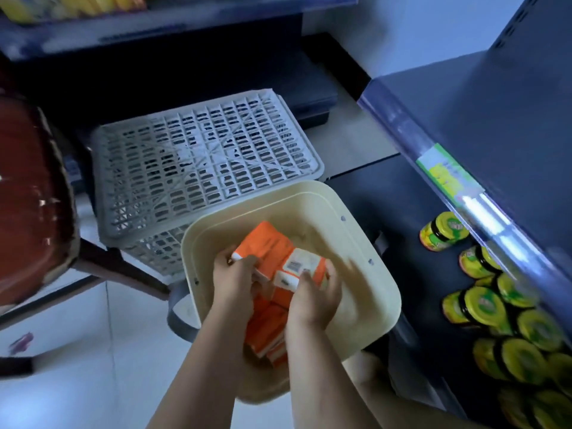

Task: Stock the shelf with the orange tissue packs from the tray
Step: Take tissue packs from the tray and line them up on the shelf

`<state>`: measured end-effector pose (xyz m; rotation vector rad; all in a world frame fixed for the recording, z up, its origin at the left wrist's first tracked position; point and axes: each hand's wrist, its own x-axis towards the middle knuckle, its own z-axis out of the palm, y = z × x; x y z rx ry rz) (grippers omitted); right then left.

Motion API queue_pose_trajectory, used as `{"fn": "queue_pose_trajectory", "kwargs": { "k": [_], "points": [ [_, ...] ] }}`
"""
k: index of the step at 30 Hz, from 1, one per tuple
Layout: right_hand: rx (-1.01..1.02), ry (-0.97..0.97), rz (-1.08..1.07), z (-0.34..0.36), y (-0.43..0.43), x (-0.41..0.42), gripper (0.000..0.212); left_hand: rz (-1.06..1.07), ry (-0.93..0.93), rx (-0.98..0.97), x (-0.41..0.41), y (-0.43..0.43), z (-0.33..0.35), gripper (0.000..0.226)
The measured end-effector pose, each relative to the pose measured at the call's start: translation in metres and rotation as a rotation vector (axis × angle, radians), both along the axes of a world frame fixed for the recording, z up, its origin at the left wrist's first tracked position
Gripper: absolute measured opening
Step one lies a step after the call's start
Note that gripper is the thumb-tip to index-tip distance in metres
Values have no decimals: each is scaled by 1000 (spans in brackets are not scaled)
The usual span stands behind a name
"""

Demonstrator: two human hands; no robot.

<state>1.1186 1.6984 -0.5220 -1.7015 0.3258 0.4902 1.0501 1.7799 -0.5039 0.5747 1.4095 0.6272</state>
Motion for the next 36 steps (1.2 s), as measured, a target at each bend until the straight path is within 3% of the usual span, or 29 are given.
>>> {"fn": "queue_pose_trajectory", "kwargs": {
  "k": [2,5,7,10,14,17,22,27,33,36],
  "points": [
    [52,81,18,22,-6,1,69,20,-69,-14,-12,-6,22,60],
    [254,150,139,61,-19,10,54,-4,-157,31,-28,-15,57,39],
    [277,69,277,92,-30,16,40,-23,-206,56,-37,-22,82,21],
    [282,-43,421,140,-46,22,44,-80,-241,124,-44,-33,114,16],
    [284,-237,556,205,-74,28,47,-145,-412,99,-41,-53,155,15],
    [307,-280,655,248,-101,28,43,-193,-565,21,-32,-74,183,28],
    [376,-300,529,287,-148,31,49,-297,-648,78,-15,-114,222,30],
    [575,-365,439,314,-178,35,18,-419,-663,214,-6,-143,251,25],
    [661,-361,288,323,-197,55,24,-488,-609,388,13,-166,275,30],
    [689,-360,282,335,-215,66,56,-518,-583,438,30,-176,285,36]
  ]
}}
